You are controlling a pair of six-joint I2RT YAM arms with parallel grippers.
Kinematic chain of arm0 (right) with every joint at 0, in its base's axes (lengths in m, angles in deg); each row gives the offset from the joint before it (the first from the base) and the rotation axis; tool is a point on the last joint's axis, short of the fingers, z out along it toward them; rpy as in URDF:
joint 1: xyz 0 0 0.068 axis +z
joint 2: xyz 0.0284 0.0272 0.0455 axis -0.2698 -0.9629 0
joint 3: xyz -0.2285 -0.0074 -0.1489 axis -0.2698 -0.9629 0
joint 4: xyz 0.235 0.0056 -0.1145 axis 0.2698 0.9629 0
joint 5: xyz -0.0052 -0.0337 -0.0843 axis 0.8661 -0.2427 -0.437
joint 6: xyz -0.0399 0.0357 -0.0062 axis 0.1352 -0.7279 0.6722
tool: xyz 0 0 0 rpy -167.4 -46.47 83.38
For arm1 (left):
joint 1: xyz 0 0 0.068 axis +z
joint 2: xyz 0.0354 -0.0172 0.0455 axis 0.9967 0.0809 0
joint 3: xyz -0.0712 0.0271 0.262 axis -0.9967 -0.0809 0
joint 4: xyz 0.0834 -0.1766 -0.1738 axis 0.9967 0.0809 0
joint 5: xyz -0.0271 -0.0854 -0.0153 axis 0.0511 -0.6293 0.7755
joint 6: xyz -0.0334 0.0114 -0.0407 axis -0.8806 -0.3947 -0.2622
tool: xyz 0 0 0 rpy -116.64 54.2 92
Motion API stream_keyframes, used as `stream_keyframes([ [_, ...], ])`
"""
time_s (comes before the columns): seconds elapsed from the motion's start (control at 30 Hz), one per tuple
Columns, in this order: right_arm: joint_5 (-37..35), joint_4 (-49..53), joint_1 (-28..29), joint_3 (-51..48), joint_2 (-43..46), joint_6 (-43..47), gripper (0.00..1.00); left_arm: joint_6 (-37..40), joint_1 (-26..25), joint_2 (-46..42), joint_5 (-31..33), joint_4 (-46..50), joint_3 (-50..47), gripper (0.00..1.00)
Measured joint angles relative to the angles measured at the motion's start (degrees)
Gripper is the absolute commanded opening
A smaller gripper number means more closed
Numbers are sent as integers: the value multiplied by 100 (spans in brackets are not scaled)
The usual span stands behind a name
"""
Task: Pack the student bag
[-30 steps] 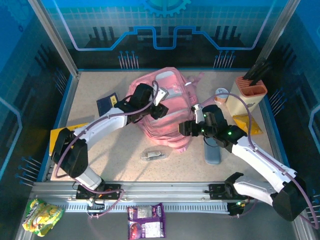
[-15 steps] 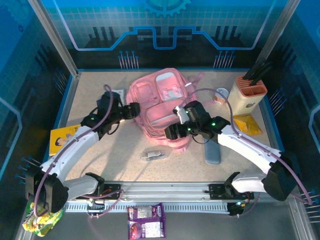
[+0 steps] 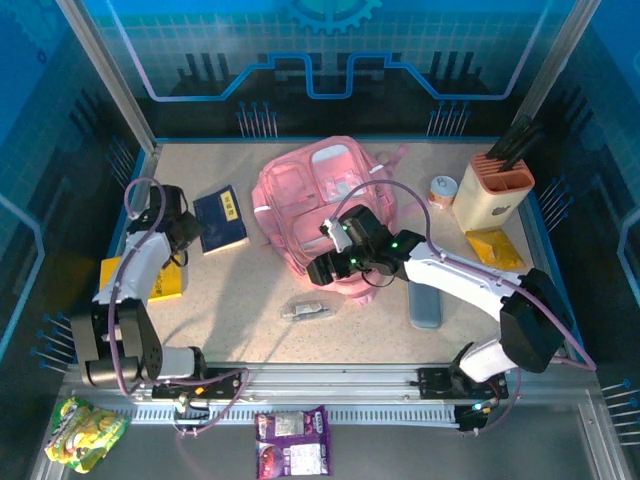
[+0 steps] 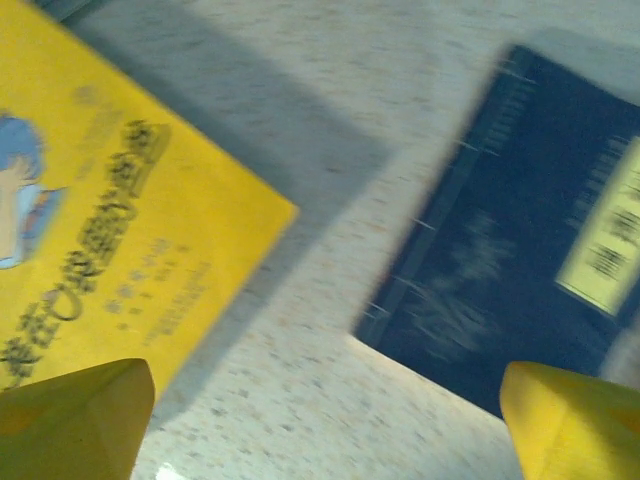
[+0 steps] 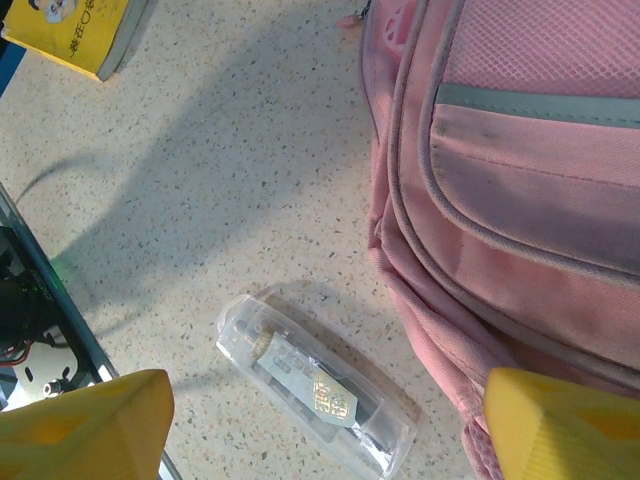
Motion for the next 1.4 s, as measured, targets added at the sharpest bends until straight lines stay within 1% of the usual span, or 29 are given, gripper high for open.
stream_keyframes([
  [0.17,13,-79,0,37,-116,-9,82,-675,472,627,297,221,297,96],
  [0.33,50,-98,-4,221,-315,-7,83,-1176,629,1303,527,422,868,96],
  [0.5,144,-136,-28,358,-487,-7,83,-1517,907,1976,485,560,1281,96],
  [0.6,249,-160,-76,417,-590,-7,83,-1709,1047,2323,442,634,1456,98],
  [0.87,490,-269,-245,549,-828,-13,83,-2013,1110,2778,111,822,1661,99],
  [0.97,498,-291,-254,616,-874,-31,83,-2055,1115,2874,-138,817,1622,99],
  [1.07,501,-302,-260,688,-890,-31,83,-2052,1113,2820,-232,719,1414,98],
  [1.23,542,-343,-313,699,-890,-31,83,-2205,1091,2179,-393,92,625,96],
  [1.3,566,-363,-341,699,-890,-33,83,-2225,1001,1934,-433,-44,343,96],
  [1.4,621,-431,-367,691,-890,-37,83,-2249,693,1683,-433,-101,48,96],
])
